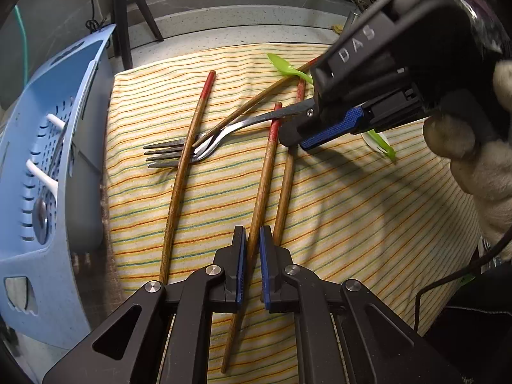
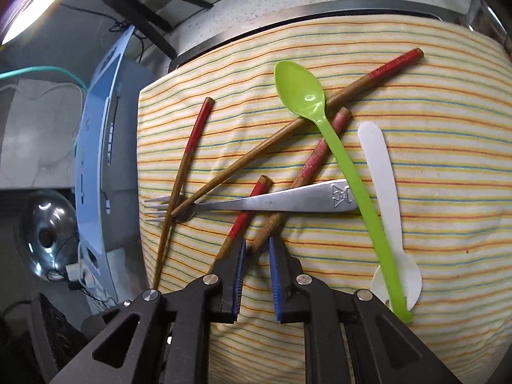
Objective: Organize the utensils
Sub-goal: 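Grasp a red-tipped chopstick with the left gripper while the right grasps another chopstick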
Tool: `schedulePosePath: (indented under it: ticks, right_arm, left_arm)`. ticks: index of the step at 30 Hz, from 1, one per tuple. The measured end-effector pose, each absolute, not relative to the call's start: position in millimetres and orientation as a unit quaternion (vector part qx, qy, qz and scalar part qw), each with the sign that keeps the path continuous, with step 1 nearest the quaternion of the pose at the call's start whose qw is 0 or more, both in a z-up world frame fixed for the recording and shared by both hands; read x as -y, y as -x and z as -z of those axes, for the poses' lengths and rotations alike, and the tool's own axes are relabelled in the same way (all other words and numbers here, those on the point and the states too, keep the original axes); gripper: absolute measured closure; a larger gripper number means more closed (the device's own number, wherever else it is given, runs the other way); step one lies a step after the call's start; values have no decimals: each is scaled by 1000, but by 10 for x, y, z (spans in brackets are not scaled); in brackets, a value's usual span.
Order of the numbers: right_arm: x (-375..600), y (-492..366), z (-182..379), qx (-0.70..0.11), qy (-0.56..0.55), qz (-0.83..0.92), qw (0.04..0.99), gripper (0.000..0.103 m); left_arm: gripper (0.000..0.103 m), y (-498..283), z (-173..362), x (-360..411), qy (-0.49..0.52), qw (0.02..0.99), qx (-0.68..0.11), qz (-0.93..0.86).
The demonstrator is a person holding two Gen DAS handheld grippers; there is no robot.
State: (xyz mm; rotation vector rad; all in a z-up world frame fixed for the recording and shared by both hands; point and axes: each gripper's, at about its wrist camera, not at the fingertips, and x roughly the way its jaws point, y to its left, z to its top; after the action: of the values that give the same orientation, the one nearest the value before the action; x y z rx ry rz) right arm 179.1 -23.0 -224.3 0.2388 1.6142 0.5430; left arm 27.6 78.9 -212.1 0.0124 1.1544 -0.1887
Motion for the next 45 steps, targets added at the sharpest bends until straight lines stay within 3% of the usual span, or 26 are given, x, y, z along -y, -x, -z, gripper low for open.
schedulePosePath:
  ticks: [9, 25, 30, 33, 37, 45]
  right_arm:
    - [130, -1821, 2277, -723, -95, -200, 654, 87]
    - [179, -1399, 2221, -715, 60, -307, 625, 92]
    - [238, -1275, 2174, -699, 82, -328, 630, 92]
    - [230, -1231, 2187, -694, 72, -325, 638, 91]
    - [292, -1149, 2171, -678, 71, -327, 655, 91]
    - [676, -1149, 2145, -672, 28, -326, 664, 96]
  left_arm:
    - [96, -257, 2120, -878, 3, 840, -538, 66]
    - [96, 3, 2132, -815, -7, 829, -552, 86]
    - [84, -172, 2166, -715, -24, 828, -555, 78]
    - [83, -306, 2174, -673, -34, 829, -552, 78]
    - [96, -385, 2178, -634, -39, 830, -551, 83]
    - [97, -294, 2155, -657, 30, 830, -548, 97]
